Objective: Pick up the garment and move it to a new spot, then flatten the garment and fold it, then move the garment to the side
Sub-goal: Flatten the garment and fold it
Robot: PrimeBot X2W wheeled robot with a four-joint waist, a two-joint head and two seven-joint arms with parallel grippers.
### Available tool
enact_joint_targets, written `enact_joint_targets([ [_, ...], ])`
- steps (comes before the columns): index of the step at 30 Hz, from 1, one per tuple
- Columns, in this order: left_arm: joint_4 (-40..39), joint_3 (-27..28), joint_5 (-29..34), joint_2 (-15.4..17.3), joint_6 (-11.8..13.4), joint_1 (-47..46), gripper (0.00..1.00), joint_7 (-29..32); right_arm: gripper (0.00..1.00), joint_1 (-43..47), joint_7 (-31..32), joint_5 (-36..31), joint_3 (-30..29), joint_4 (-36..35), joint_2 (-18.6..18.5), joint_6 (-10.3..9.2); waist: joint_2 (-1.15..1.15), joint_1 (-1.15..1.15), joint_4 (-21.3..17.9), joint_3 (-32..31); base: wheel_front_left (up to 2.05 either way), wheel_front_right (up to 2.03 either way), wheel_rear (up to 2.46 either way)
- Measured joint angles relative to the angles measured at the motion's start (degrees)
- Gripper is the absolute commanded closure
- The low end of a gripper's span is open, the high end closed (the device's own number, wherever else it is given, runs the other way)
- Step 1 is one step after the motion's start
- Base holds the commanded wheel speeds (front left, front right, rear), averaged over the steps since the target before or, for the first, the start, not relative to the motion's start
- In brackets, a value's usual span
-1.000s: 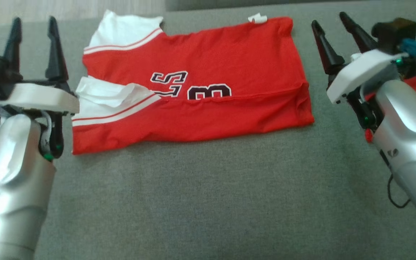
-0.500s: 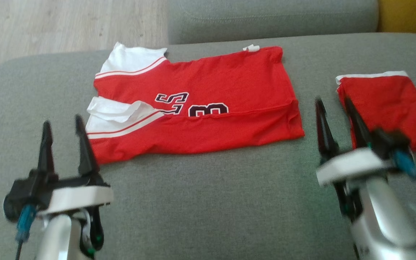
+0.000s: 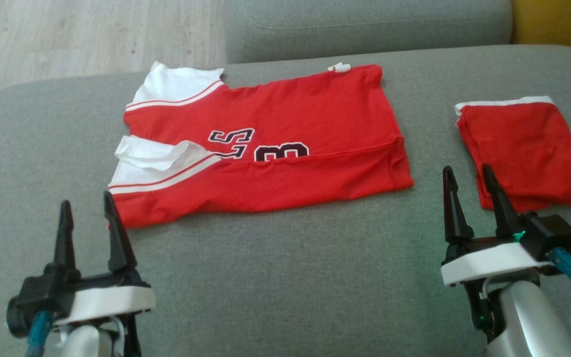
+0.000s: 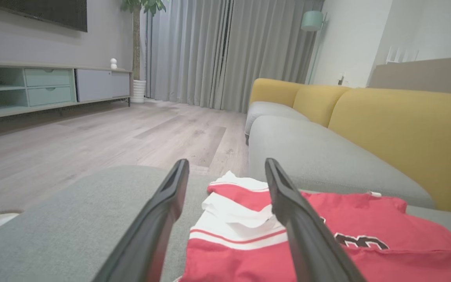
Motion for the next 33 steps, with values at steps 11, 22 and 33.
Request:
enact_joint_targets([
  [11,22.0,0.5,0.7,1.0,2.0,-11.2,0.00,3.5,0.00,-2.4,0.0,-0.1,1.2,-0.3,0.0,0.00,0.00,0.01,-1.4,4.5,0.00,0.00,0.00],
  [22,37.4,1.7,1.0,4.4,3.3,-18.7,0.00,8.0,0.00,-4.0,0.0,0.1,2.9,-0.3,0.0,0.00,0.00,0.01,-3.4,8.0,0.00,0.00,0.00],
  [33,45.6,-0.4,1.2,7.3,-0.3,-26.7,1.00,10.9,0.00,-6.0,0.0,0.2,4.2,-0.6,0.0,0.00,0.00,-0.01,-3.8,10.1,0.00,0.00,0.00],
])
